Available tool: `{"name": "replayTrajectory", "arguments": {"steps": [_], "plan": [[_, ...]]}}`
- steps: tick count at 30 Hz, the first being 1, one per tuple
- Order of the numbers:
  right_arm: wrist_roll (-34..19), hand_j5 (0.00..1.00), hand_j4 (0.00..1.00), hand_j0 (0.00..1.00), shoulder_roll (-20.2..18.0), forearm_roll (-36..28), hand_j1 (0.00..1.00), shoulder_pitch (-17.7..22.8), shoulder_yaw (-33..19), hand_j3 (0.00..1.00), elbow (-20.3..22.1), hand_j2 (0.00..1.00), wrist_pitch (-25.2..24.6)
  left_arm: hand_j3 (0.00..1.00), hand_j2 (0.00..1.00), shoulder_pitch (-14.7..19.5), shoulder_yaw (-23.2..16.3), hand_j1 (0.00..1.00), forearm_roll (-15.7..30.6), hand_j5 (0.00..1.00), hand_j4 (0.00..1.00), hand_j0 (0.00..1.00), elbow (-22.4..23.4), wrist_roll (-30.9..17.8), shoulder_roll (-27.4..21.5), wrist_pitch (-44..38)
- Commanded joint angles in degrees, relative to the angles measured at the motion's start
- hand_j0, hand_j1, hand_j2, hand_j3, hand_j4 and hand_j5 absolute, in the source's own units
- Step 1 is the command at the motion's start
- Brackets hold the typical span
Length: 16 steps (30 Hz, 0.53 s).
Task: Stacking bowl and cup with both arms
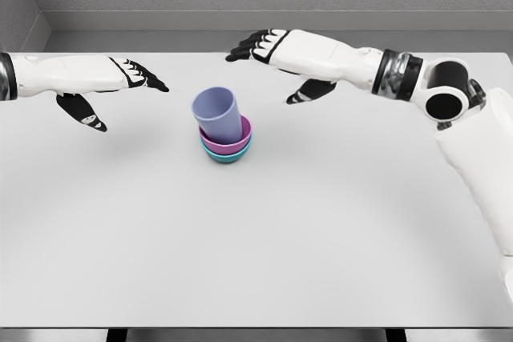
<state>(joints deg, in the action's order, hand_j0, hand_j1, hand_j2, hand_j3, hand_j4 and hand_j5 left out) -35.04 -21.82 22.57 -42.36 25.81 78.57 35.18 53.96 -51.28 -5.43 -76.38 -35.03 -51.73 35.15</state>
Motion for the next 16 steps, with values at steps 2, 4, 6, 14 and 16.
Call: {"name": "replayTrajectory", "arguments": {"steps": [2, 4, 6, 14, 16], "plan": [[0.0, 1.0, 1.0, 1.0, -2.8, -0.5, 1.0, 0.4, -3.2, 1.0, -3.0, 1.0, -0.2, 1.0, 1.0, -0.1, 0.7, 1.0, 0.3, 1.0, 1.0, 1.0, 0.0, 0.0, 0.0, -0.1], [0.0, 1.0, 1.0, 1.0, -3.0, -0.5, 1.0, 0.9, -4.0, 1.0, -5.2, 1.0, -0.2, 1.0, 1.0, -1.1, 1.6, 1.0, 0.4, 1.0, 1.0, 1.0, 0.5, 0.0, -0.1, -0.1], [0.0, 1.0, 1.0, 1.0, -3.0, -0.5, 1.0, 0.9, -4.1, 1.0, -5.4, 1.0, -0.2, 1.0, 1.0, -1.5, 1.7, 1.0, 0.4, 1.0, 1.0, 1.0, 0.4, 0.0, 0.0, -0.1], [0.0, 1.0, 1.0, 1.0, -3.0, -0.5, 1.0, 1.2, -4.0, 1.0, -6.4, 1.0, -0.2, 1.0, 1.0, -3.1, 2.0, 1.0, 0.4, 1.0, 1.0, 1.0, 0.4, 0.0, -0.8, -0.1], [0.0, 1.0, 1.0, 1.0, -3.0, -0.5, 1.0, 1.2, -4.1, 1.0, -6.5, 1.0, -0.2, 1.0, 1.0, -3.2, 2.1, 1.0, 0.4, 1.0, 1.0, 1.0, 0.4, 0.0, -0.8, -0.1]]}}
